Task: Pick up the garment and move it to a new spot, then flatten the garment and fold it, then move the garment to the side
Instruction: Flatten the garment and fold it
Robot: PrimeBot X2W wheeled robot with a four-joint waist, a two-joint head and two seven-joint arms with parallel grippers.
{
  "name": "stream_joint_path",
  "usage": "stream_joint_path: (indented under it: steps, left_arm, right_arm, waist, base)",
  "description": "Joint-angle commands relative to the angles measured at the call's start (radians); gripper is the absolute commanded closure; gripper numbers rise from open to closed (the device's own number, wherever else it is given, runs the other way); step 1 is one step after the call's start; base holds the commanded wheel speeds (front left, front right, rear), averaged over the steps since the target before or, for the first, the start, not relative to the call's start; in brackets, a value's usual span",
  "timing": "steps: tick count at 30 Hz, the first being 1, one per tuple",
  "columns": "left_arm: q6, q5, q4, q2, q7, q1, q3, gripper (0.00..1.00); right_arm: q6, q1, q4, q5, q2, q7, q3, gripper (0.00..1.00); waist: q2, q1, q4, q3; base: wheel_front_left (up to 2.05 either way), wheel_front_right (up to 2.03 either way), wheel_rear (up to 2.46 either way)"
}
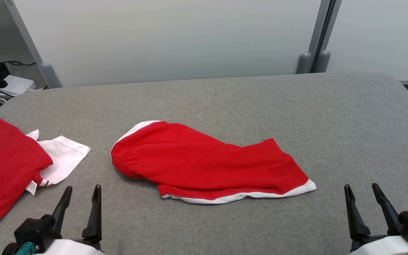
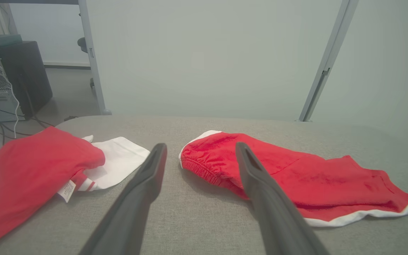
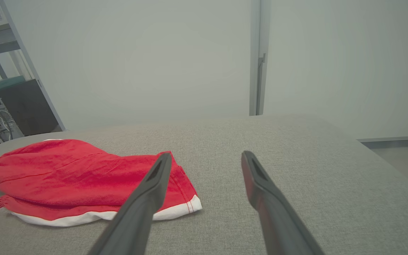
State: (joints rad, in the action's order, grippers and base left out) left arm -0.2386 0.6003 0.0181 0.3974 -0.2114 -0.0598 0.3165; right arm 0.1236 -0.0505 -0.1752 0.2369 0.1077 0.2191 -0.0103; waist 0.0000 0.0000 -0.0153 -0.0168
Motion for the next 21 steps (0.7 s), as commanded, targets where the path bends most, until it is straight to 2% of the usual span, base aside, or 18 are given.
stream_joint_path:
  steps: [1,9,16,21]
  left_arm:
    - [-0.005,-0.006,-0.027,0.020,-0.002,0.043,-0.032,0.00]
    - [0.031,-0.009,-0.038,0.009,0.043,0.072,0.032,0.00]
    - [0.131,0.020,0.034,-0.024,0.113,0.135,0.128,0.00]
    - [0.185,0.035,0.121,-0.048,0.150,0.197,0.168,0.00]
  right_arm:
    - [0.007,0.025,0.028,-0.007,0.016,0.001,-0.023,0.00]
    - [0.007,0.043,0.020,0.000,0.021,-0.008,-0.031,0.00]
    - [0.007,0.096,-0.043,0.019,0.043,-0.016,-0.062,0.00]
    - [0.007,0.133,-0.110,0.034,0.055,-0.010,-0.091,0.00]
  waist:
    - [0.0000,0.0000,-0.002,0.001]
    - [0.0000,0.0000,-0.004,0.033]
    - [0.0000,0.0000,-0.007,0.107]
    - [0.0000,0.0000,-0.008,0.150]
  base:
    - [0.00,0.00,0.00]
    - [0.00,0.00,0.00]
    - [0.00,0.00,0.00]
    - [0.00,0.00,0.00]
